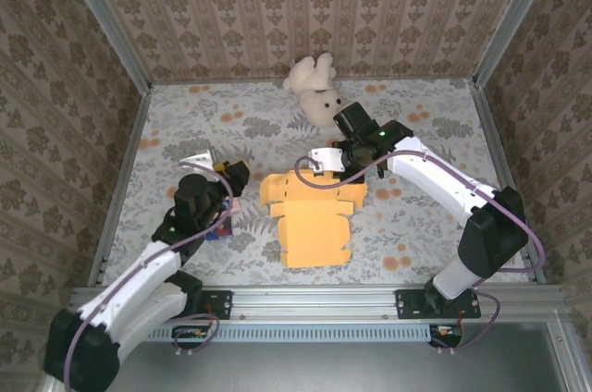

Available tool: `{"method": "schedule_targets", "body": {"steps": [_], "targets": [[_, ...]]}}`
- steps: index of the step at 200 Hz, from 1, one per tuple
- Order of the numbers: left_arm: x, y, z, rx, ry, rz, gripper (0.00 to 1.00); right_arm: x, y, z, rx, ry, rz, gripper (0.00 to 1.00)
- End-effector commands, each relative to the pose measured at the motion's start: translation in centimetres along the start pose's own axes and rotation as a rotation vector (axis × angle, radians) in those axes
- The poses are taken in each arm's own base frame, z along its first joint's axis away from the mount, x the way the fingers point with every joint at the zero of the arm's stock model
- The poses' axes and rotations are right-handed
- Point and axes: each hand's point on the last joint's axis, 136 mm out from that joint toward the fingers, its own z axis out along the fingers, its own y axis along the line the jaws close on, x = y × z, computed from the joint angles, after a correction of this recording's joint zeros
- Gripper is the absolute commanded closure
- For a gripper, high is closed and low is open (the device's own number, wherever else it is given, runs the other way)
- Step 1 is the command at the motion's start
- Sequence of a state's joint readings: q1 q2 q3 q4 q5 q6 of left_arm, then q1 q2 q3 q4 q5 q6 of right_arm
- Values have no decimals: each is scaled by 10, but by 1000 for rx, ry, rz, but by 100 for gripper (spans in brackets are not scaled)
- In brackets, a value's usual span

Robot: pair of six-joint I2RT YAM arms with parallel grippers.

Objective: Fold the paper box

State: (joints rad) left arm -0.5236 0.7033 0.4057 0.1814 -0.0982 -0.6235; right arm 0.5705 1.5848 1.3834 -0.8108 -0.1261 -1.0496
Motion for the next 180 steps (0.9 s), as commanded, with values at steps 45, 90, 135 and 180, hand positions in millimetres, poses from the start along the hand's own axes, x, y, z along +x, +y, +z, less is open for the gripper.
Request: {"method": "schedule_targets", "body": {"steps": [45,90,135,180], "targets": [[51,-78,-26,202,175,25,62,0,-13,-12,40,36,60,100],[90,-78,7,84,319,39,71,4,-2,-14,28,17,55,100],[87,-46,20,-45,289,-3,75,4,3,-16,23,-4,43,100],[69,-28,20,-94,243,-29,74,1,7,-14,9,-18,30,100]]}}
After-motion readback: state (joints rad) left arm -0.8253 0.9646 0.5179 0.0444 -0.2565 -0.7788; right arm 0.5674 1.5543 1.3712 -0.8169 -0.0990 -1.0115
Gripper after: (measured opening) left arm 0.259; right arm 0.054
